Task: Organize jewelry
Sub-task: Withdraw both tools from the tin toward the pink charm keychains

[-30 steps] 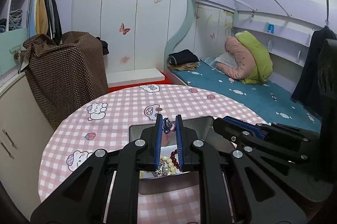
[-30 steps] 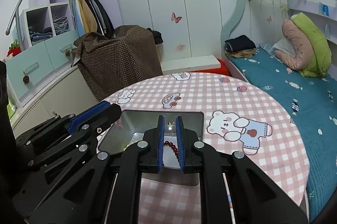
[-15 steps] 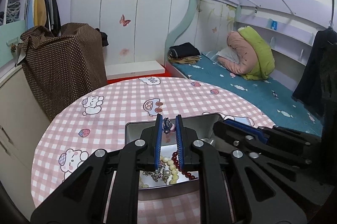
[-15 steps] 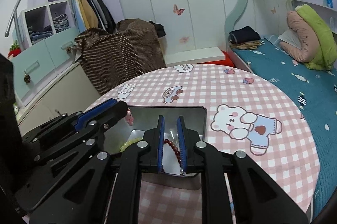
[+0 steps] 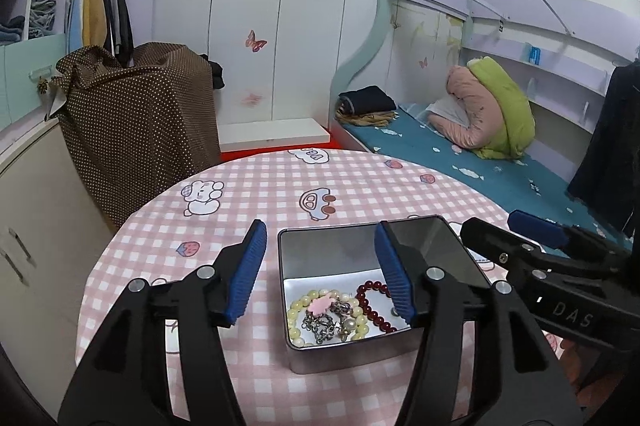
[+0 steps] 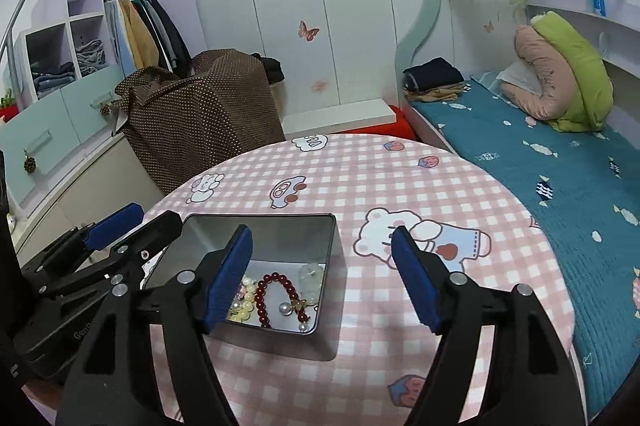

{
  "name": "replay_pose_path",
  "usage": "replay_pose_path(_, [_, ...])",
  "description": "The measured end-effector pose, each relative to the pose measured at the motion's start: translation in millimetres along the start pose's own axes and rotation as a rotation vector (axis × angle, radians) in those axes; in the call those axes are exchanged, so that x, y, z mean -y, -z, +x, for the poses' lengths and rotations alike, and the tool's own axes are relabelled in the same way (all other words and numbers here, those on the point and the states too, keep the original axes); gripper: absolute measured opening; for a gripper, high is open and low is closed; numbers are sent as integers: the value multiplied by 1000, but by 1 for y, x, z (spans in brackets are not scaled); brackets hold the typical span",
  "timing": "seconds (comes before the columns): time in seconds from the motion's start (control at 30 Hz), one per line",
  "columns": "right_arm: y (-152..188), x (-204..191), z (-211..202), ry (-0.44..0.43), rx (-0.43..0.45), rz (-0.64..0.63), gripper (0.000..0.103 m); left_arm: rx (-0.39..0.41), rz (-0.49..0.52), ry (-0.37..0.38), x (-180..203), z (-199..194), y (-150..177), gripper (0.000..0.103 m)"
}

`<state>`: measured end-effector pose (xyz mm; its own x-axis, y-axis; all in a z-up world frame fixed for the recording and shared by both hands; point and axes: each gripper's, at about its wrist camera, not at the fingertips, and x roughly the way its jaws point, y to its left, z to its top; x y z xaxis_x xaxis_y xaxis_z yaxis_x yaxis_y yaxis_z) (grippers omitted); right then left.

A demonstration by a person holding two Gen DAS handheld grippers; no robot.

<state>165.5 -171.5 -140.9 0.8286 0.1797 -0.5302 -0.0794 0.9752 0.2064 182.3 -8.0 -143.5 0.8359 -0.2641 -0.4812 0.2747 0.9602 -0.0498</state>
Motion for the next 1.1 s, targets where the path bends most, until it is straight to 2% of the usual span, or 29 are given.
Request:
replay_pose_path(0.2, [1,2,-6,9,3,1,76,-5,19,-7,3,-4,4,61])
replay_pose_path(0.73, [16,12,-34,57,12,22,94,21,23,-20,3,-36,21,88])
replay_pose_path(1.1, [37,25,-54,109,5,40,95,-33,59,5,13,-53,46,92])
